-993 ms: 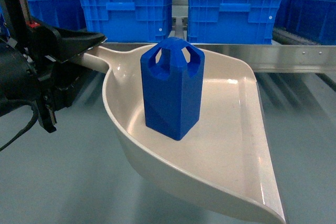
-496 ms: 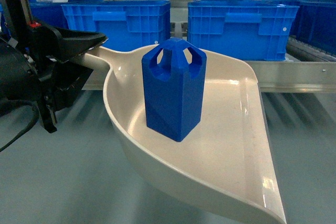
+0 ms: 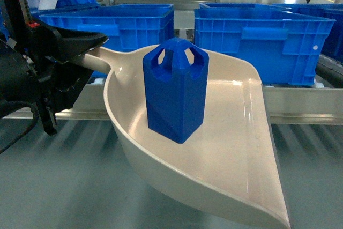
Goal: Place part in tray to right shelf
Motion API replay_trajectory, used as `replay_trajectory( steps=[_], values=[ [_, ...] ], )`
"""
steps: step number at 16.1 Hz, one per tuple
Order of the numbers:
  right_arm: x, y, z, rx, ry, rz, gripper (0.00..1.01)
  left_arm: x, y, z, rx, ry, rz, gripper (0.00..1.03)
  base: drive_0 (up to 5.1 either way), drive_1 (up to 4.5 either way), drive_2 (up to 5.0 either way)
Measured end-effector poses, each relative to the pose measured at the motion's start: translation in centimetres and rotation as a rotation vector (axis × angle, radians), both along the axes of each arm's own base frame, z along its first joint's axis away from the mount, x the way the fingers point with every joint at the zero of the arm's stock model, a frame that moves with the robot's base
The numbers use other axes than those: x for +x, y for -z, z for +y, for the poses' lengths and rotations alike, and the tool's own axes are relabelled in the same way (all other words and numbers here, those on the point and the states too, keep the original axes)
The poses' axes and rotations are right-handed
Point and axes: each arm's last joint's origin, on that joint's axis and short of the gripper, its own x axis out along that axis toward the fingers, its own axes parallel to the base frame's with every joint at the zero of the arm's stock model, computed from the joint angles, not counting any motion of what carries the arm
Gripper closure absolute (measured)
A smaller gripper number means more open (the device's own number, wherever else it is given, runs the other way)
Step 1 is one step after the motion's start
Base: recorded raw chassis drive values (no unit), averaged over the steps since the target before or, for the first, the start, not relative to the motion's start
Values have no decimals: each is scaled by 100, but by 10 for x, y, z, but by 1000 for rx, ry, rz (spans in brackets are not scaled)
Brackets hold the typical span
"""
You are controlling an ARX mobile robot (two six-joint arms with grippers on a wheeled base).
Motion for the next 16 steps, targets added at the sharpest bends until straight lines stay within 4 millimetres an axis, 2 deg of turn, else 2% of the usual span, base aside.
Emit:
replay_trajectory(
  steps=[8,16],
  values=[
    [0,0,0,0,1,2,3,0,0,-1,0,10,1,87,-238,485,-242],
    [0,0,0,0,0,1,3,0,0,1,0,-3,0,87,-4,221,-228]
  ],
)
